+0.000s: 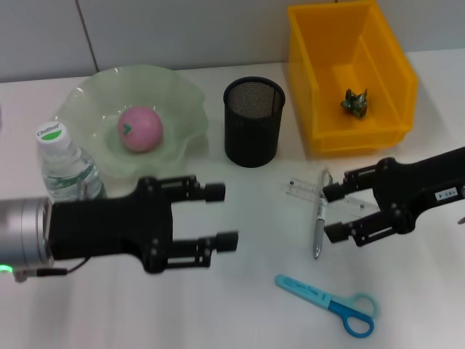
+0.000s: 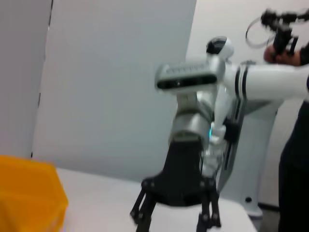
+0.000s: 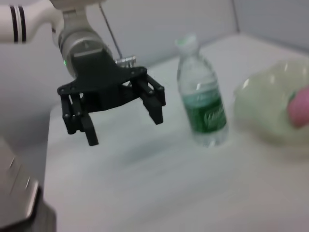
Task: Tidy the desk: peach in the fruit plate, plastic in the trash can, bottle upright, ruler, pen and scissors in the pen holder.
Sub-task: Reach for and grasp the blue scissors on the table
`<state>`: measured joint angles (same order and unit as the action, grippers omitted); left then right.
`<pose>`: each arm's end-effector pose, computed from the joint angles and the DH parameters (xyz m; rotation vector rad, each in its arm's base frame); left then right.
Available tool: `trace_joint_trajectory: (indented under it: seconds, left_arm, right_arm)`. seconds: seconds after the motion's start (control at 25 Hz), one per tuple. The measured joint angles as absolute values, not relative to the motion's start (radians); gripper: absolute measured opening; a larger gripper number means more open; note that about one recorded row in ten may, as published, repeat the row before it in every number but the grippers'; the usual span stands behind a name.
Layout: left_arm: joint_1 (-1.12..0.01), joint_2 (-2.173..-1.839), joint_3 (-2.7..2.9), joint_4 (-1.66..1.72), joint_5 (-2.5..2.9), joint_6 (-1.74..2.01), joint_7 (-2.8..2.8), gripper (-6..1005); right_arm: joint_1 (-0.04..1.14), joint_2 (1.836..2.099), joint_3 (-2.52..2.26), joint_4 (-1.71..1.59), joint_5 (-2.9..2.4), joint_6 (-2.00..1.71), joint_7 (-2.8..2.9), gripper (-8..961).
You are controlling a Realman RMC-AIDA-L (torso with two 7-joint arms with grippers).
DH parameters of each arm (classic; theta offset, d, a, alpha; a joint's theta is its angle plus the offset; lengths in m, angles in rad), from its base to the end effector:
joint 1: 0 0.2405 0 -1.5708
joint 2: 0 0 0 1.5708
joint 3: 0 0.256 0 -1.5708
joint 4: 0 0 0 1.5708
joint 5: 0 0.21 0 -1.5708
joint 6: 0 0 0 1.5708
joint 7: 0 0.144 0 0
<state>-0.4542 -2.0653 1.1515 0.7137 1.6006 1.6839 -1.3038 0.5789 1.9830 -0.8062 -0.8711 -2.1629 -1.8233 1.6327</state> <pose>-0.2112 0.2936 -0.0225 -2.9657 -0.3071 -0.9892 0.2426 0.3258 0.0453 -3.0472 0.6104 0.3532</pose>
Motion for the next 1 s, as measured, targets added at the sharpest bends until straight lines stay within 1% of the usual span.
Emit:
trace_joint_trajectory:
  seconds: [0.08, 0.28, 0.36, 0.4, 0.44, 0.56, 0.6, 0.64, 0.72, 1.0]
  left_arm:
    - [-0.449, -2.065, 1.151, 0.707, 1.611, 1.679, -1.293, 712]
    - [-0.418, -2.063, 1.147, 0.689, 1.633, 1.645, -1.207, 712]
    - [-0.409, -2.063, 1.153, 0.687, 1.636, 1.632, -1.186, 712]
    - [-0.407, -2.063, 1.156, 0.687, 1.642, 1.626, -1.182, 712]
    - [-0.405, -2.063, 1.159, 0.687, 1.651, 1.620, -1.180, 712]
    - [-0.403, -2.063, 1.157, 0.686, 1.694, 1.606, -1.180, 712]
    - [-0.403, -2.063, 1.154, 0.686, 1.713, 1.599, -1.183, 712]
    - [-0.404, -2.063, 1.153, 0.686, 1.717, 1.597, -1.184, 712]
    - [-0.403, -2.063, 1.152, 0.686, 1.729, 1.590, -1.187, 712]
    - [-0.397, -2.063, 1.151, 0.686, 1.731, 1.587, -1.190, 712]
  right_arm:
    - [0.581, 1.986, -0.826, -0.890, -2.172, -1.826, 1.661, 768]
    - [0.600, 2.008, -0.975, -1.061, -2.262, -1.859, 1.908, 768]
    - [0.621, 2.016, -1.025, -1.103, -2.304, -1.883, 1.994, 768]
    - [0.650, 2.025, -1.071, -1.124, -2.341, -1.904, 2.065, 768]
    - [0.650, 2.025, -1.071, -1.124, -2.341, -1.904, 2.065, 768]
    - [0.697, 2.047, -1.127, -1.139, -2.407, -1.928, 2.138, 768]
    - [0.723, 2.066, -1.164, -1.147, -2.466, -1.934, 2.175, 768]
    - [0.723, 2.066, -1.164, -1.147, -2.466, -1.934, 2.175, 768]
    - [0.746, 2.078, -1.220, -1.149, -2.513, -1.930, 2.213, 768]
    - [0.788, 2.081, -1.432, -1.146, -2.529, -1.880, 2.339, 768]
